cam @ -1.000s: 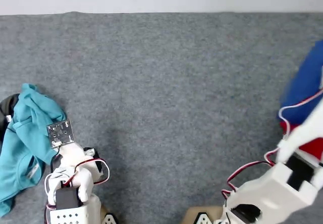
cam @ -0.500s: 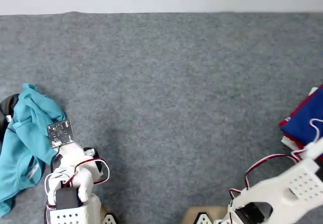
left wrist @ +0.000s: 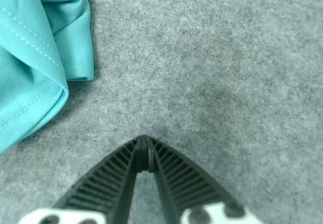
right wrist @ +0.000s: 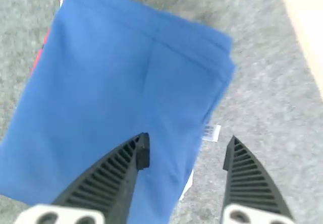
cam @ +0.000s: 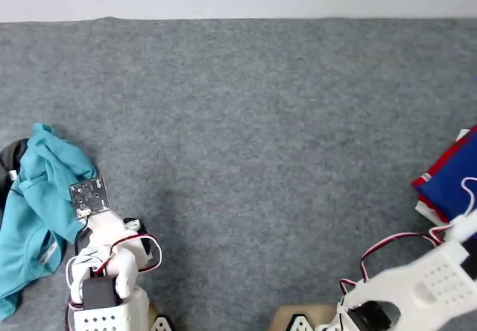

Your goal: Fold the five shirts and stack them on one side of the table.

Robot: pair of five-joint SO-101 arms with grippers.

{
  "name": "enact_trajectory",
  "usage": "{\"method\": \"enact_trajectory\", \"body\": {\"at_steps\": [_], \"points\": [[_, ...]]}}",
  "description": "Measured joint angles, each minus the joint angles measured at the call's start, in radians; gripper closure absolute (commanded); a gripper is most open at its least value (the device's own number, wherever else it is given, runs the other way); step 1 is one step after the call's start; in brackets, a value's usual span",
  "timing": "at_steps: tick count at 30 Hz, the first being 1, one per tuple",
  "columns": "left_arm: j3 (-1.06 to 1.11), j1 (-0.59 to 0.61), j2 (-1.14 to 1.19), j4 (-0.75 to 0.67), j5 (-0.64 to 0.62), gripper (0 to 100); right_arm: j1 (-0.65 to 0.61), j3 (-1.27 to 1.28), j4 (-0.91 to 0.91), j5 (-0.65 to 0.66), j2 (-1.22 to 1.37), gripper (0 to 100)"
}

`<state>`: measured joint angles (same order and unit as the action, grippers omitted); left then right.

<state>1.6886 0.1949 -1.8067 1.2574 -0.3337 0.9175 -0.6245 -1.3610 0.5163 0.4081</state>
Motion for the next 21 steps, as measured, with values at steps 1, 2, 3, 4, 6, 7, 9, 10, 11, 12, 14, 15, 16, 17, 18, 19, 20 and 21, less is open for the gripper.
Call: {"method": "enact_trajectory", "body": {"at_steps": [1, 2, 3, 4, 6, 7, 9, 10, 11, 12, 14, 15, 16, 17, 18, 19, 20, 21], "points": [[0.0, 0.0, 0.0, 0.0, 0.0, 99, 0.0, 0.0, 0.0, -0.002, -0.012, 75.8], [0.0, 0.0, 0.0, 0.0, 0.0, 99, 0.0, 0.0, 0.0, -0.002, -0.021, 75.8], [0.0, 0.0, 0.0, 0.0, 0.0, 99, 0.0, 0.0, 0.0, -0.002, -0.029, 75.8], [0.0, 0.0, 0.0, 0.0, 0.0, 99, 0.0, 0.0, 0.0, -0.002, -0.035, 75.8], [0.0, 0.0, 0.0, 0.0, 0.0, 99, 0.0, 0.0, 0.0, -0.002, -0.037, 75.8], [0.0, 0.0, 0.0, 0.0, 0.0, 99, 0.0, 0.0, 0.0, -0.002, -0.037, 75.8], [0.0, 0.0, 0.0, 0.0, 0.0, 99, 0.0, 0.0, 0.0, -0.002, -0.037, 75.8], [0.0, 0.0, 0.0, 0.0, 0.0, 99, 0.0, 0.0, 0.0, -0.002, -0.037, 75.8], [0.0, 0.0, 0.0, 0.0, 0.0, 99, 0.0, 0.0, 0.0, -0.002, -0.037, 75.8], [0.0, 0.0, 0.0, 0.0, 0.0, 99, 0.0, 0.0, 0.0, -0.002, -0.037, 75.8], [0.0, 0.0, 0.0, 0.0, 0.0, 99, 0.0, 0.0, 0.0, -0.002, -0.037, 75.9], [0.0, 0.0, 0.0, 0.0, 0.0, 99, 0.0, 0.0, 0.0, -0.002, -0.037, 75.9], [0.0, 0.0, 0.0, 0.0, 0.0, 99, 0.0, 0.0, 0.0, -0.002, -0.037, 75.9], [0.0, 0.0, 0.0, 0.0, 0.0, 99, 0.0, 0.0, 0.0, -0.002, -0.037, 75.9], [0.0, 0.0, 0.0, 0.0, 0.0, 99, 0.0, 0.0, 0.0, -0.002, -0.037, 75.9], [0.0, 0.0, 0.0, 0.0, 0.0, 99, 0.0, 0.0, 0.0, -0.002, -0.037, 75.9], [0.0, 0.0, 0.0, 0.0, 0.0, 99, 0.0, 0.0, 0.0, -0.002, -0.037, 76.0], [0.0, 0.0, 0.0, 0.0, 0.0, 99, -0.003, 0.0, 0.0, -0.002, -0.037, 76.0]]}}
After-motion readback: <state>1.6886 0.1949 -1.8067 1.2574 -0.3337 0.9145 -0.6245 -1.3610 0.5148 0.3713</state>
